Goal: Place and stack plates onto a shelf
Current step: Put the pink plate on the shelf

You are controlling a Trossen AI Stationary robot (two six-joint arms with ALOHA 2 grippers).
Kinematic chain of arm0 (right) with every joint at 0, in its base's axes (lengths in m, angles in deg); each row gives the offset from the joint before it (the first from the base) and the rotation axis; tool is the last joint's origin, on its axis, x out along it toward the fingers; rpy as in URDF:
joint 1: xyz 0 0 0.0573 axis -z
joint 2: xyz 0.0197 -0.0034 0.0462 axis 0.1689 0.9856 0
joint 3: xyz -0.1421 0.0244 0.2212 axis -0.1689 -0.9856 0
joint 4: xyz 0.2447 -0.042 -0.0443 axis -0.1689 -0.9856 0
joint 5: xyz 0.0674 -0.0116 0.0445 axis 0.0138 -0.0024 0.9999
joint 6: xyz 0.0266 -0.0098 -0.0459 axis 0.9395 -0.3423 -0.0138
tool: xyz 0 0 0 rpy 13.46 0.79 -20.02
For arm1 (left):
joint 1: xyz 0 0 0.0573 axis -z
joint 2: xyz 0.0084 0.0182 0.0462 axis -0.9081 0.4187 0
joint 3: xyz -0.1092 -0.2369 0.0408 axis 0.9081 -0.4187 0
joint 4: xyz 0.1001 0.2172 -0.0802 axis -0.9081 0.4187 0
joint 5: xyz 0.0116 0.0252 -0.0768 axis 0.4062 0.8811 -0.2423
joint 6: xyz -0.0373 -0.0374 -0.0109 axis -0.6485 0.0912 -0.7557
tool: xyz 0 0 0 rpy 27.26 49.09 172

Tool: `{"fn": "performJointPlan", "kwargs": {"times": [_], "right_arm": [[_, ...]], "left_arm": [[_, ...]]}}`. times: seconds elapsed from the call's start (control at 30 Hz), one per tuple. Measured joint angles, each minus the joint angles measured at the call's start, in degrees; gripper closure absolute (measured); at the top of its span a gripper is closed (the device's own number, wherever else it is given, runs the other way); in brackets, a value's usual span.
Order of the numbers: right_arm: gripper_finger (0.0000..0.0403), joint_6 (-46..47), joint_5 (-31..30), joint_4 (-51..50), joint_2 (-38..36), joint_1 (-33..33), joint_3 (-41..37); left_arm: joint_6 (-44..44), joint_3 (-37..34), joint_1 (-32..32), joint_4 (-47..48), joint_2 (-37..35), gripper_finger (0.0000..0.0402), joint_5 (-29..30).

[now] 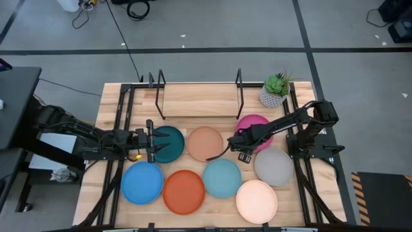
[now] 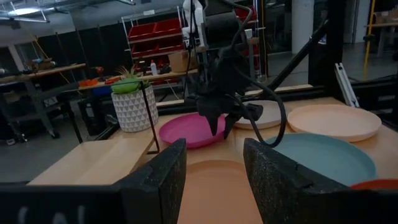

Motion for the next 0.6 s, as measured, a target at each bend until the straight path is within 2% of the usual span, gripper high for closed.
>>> {"fn": "performJointPlan", "kwargs": {"times": [0.43, 0.6], "right_arm": [[0.0355, -0.2, 1.0, -0.6, 0.1, 0.3, 0.0], [0.0367, -0.5, 2.0, -2.5, 0.1, 0.3, 1.1]], "left_arm": [[-0.8, 0.0, 0.0, 0.2, 0.1, 0.0234, 0.0], [-0.8, 0.0, 0.0, 0.2, 0.1, 0.0234, 0.0]]}}
